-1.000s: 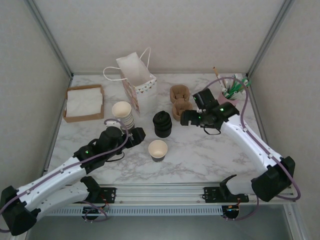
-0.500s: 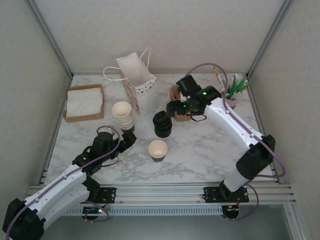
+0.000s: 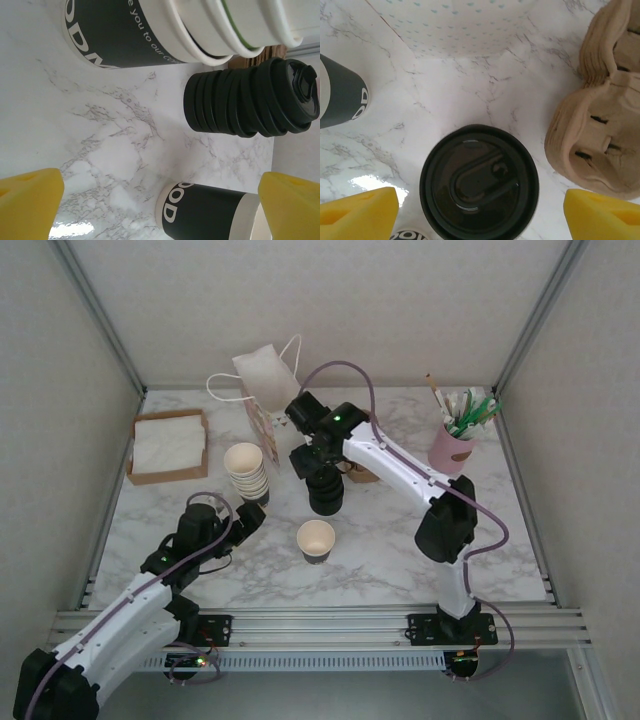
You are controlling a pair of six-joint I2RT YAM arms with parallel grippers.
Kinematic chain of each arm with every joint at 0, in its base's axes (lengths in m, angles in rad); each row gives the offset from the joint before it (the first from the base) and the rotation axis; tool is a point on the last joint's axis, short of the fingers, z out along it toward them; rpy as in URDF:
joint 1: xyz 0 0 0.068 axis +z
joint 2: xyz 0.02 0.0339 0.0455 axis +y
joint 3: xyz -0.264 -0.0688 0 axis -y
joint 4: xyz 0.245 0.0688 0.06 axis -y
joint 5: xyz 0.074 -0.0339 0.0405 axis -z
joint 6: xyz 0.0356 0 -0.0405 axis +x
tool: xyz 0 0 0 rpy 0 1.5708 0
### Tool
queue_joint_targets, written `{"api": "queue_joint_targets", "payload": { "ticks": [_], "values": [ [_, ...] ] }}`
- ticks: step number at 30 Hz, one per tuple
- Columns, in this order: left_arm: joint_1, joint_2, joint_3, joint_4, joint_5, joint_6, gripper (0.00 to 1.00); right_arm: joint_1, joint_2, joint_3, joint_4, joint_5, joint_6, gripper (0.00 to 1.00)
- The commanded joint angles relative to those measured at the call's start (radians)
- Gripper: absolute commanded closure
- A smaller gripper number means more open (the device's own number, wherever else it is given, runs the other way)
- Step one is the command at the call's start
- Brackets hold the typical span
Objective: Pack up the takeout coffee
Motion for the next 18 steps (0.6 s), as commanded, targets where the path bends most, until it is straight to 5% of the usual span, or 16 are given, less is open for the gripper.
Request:
{"api": "queue_joint_targets", "payload": {
  "ticks": [1, 18],
  "values": [
    [0.019, -0.016, -0.008, -0.02, 0.023, 0.03, 0.0, 0.017, 0.043, 0.072, -0.056, 0.049, -0.036, 0.15],
    [0.032, -0.035, -0.01, -0.044, 0.016, 0.04, 0.0, 0.015, 0.131, 0.123, -0.101, 0.06, -0.027, 0.15]
  ]
}}
